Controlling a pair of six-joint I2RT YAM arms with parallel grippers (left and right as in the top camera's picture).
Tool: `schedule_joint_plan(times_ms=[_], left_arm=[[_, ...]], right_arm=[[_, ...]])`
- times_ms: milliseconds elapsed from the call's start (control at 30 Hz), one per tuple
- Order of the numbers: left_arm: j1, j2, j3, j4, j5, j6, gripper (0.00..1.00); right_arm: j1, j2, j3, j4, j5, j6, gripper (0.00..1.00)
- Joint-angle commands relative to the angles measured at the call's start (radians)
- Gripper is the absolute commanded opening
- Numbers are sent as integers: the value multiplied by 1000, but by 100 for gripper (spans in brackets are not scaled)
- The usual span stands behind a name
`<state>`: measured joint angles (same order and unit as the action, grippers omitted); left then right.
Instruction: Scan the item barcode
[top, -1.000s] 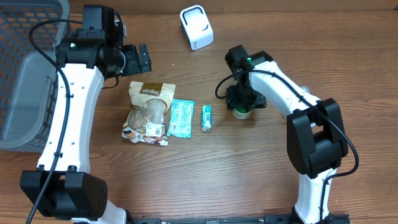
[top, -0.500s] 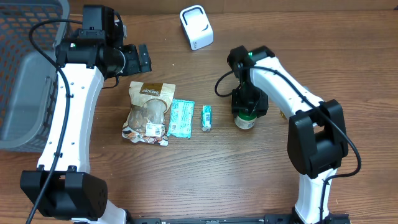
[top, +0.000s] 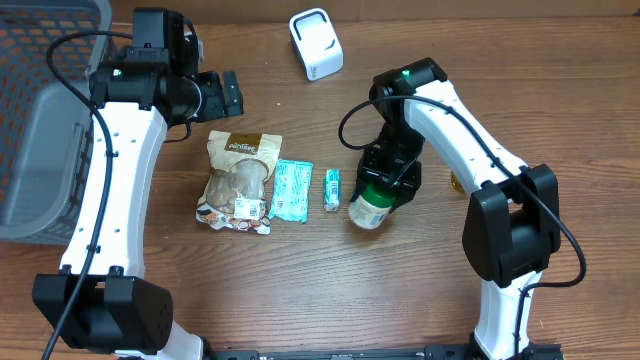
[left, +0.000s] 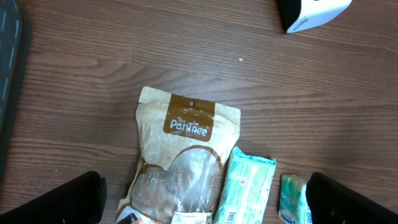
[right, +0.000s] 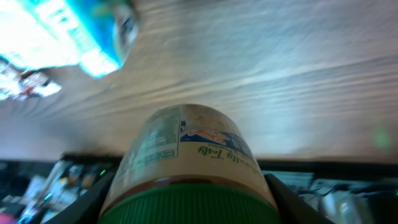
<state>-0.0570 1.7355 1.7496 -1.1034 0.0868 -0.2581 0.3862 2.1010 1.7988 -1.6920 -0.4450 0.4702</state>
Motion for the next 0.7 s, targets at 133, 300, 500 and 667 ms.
schedule_joint_plan(times_ms=[133,300,500,667], left_arm=[[3,2,14,0,10,11,99],[3,2,14,0,10,11,100],[3,2,14,0,10,11,100],[3,2,14,0,10,11,100]], right_arm=[[-2,-29,19,-3,-146,6,15],[-2,-29,19,-3,-154,6,14],[-2,-29,19,-3,-191,6,15],[-2,-29,19,-3,-204,5,14]])
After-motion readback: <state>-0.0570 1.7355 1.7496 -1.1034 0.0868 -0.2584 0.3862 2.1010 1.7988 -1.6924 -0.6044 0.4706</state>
